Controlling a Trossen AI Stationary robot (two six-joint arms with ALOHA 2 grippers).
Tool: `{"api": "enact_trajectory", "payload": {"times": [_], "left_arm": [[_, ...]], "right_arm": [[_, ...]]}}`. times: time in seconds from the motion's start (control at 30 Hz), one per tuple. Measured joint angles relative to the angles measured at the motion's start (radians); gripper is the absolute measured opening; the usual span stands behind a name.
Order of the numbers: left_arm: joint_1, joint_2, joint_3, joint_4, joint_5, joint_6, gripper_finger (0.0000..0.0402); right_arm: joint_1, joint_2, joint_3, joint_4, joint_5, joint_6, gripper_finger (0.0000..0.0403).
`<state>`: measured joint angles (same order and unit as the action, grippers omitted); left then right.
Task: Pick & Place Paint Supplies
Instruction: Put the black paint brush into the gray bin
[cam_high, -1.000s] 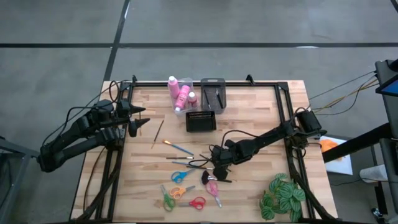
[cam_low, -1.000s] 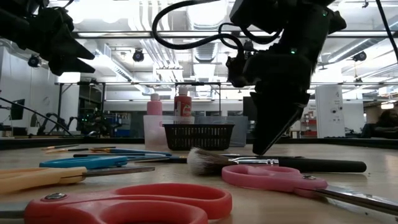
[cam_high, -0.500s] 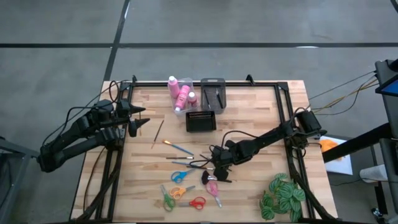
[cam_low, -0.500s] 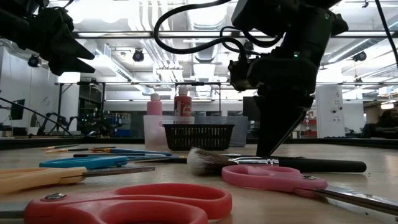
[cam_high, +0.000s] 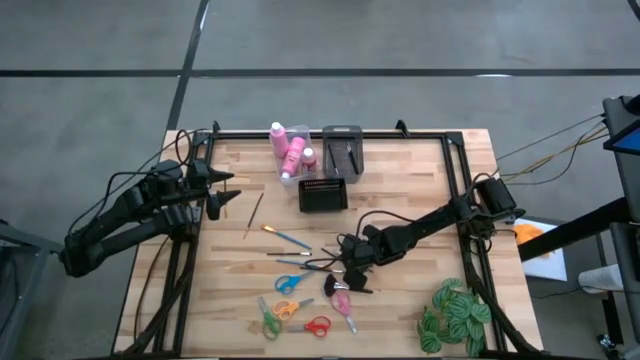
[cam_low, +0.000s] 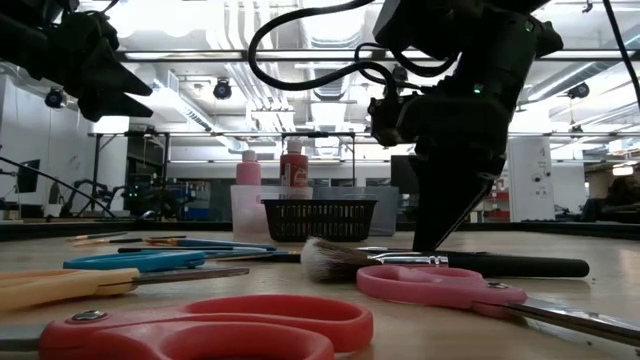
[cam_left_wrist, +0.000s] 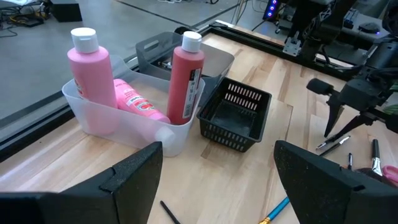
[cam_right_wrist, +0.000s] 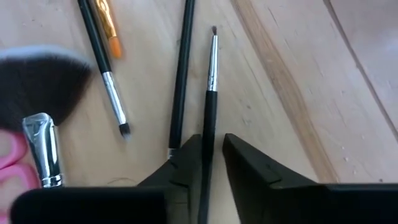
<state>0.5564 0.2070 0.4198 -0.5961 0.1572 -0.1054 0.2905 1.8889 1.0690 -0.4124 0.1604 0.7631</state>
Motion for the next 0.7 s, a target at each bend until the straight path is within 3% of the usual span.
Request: {"api": "enact_trajectory", "payload": {"times": [0.17, 0.7], "left_arm": [[0.000, 0.000, 0.000, 0.000, 0.000, 0.000, 0.0311], [0.000, 0.000, 0.000, 0.000, 0.000, 0.000, 0.0311]], "right_arm": [[-0.001, 0.000, -0.001, -0.003, 0.002, 0.000, 0.0017], [-0.001, 0.003, 0.002, -0.003, 0.000, 0.046, 0.0023]]}}
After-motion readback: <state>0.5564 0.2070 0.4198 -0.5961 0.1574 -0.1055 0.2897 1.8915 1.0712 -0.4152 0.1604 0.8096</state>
